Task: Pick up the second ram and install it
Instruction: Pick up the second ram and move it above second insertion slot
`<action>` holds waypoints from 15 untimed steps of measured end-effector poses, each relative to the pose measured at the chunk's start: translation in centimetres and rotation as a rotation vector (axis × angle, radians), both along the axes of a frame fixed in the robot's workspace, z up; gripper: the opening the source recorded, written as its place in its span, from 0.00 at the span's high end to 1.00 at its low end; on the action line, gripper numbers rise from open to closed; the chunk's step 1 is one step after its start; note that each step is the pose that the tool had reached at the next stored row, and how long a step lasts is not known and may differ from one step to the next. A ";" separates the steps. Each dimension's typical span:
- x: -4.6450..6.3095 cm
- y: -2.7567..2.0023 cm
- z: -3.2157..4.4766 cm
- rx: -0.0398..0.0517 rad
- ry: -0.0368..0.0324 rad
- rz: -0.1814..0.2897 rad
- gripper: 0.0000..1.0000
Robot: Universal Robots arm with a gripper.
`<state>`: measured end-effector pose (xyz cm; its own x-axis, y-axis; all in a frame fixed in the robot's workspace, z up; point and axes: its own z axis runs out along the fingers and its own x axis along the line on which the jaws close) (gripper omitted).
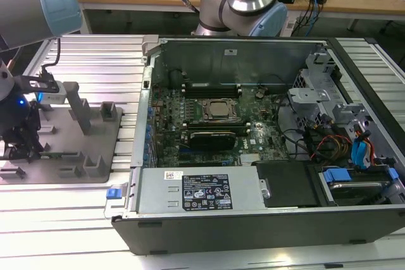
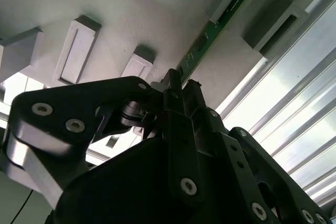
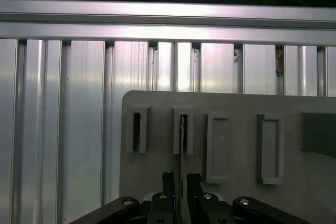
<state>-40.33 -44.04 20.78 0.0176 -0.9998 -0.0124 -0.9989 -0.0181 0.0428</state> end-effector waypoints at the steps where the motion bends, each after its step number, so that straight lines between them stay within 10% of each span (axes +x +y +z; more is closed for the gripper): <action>1: 0.0 0.00 0.00 0.0000 0.0000 0.000 0.80; 15: 0.0 -0.08 -0.01 0.0000 -0.0001 0.000 0.91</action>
<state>-40.34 -44.12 20.77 0.0176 -0.9998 -0.0124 -0.9989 -0.0181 0.0427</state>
